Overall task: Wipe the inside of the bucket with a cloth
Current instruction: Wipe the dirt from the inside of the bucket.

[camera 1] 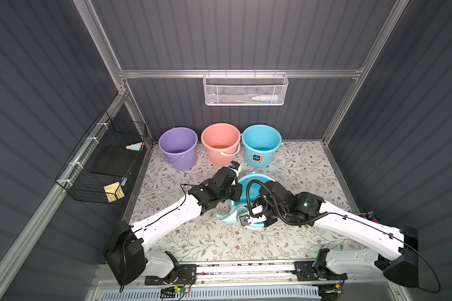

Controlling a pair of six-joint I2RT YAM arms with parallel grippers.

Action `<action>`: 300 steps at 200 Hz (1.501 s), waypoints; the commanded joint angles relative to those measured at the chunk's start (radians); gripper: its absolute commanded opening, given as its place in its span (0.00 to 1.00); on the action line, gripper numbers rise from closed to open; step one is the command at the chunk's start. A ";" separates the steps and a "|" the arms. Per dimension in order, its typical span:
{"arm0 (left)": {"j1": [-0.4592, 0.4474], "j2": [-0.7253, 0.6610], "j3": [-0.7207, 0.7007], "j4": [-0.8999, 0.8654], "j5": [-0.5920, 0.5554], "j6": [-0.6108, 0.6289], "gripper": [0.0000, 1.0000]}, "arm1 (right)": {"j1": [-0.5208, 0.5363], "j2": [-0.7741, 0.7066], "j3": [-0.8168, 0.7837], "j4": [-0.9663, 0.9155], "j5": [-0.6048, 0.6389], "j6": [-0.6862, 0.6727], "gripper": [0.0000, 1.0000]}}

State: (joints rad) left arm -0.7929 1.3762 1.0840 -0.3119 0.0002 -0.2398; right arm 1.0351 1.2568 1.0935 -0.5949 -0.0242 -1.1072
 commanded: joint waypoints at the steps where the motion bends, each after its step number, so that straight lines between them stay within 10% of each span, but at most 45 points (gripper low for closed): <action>1: -0.006 -0.019 0.006 0.030 0.030 0.008 0.00 | 0.005 0.044 -0.007 0.206 0.133 -0.033 0.00; 110: -0.006 -0.032 0.004 0.008 0.047 0.017 0.00 | -0.231 0.141 0.043 0.373 0.185 -0.287 0.00; 188: -0.006 -0.057 -0.002 -0.003 -0.027 -0.006 0.00 | -0.283 -0.017 -0.001 0.041 0.331 -0.261 0.00; 300: -0.005 -0.052 0.018 0.007 -0.036 -0.009 0.00 | -0.238 -0.185 -0.004 -0.435 -0.105 -0.093 0.00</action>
State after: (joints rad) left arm -0.7986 1.3540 1.0836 -0.3302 -0.0414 -0.2409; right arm 0.7822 1.0679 1.0878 -0.8978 0.0502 -1.2766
